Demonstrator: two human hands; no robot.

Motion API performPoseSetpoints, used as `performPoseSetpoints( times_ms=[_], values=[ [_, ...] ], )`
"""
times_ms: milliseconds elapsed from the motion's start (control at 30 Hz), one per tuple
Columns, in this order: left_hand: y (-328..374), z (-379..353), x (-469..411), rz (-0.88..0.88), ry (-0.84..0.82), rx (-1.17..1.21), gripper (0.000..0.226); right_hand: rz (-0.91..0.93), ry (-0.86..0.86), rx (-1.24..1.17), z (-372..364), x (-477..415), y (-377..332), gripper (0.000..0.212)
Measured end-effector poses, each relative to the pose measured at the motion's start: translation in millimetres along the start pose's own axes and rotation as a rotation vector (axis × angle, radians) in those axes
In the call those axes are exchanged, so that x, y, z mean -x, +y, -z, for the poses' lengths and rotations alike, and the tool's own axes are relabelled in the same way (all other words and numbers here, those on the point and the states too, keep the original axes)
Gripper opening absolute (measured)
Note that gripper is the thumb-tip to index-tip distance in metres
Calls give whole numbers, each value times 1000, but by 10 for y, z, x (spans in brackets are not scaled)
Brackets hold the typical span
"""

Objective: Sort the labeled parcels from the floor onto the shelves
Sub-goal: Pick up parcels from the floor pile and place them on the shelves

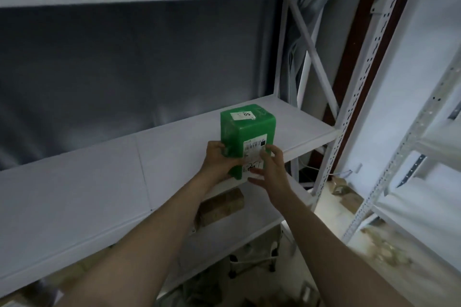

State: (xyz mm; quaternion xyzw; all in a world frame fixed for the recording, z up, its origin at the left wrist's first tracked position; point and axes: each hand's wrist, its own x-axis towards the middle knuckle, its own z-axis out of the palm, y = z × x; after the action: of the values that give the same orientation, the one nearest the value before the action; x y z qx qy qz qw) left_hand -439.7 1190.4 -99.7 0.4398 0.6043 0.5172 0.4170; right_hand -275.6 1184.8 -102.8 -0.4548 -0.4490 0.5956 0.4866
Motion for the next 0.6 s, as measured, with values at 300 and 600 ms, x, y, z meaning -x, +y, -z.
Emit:
performPoseSetpoints(
  times_ms=[300,600],
  values=[
    [211,-95,-1123,32,-273,-255,86,14,349,56,-143,-1230,-89,31],
    [276,176,-1350,155,-343,-247,21,-119,278,-75,-403,-1908,-244,40]
  ],
)
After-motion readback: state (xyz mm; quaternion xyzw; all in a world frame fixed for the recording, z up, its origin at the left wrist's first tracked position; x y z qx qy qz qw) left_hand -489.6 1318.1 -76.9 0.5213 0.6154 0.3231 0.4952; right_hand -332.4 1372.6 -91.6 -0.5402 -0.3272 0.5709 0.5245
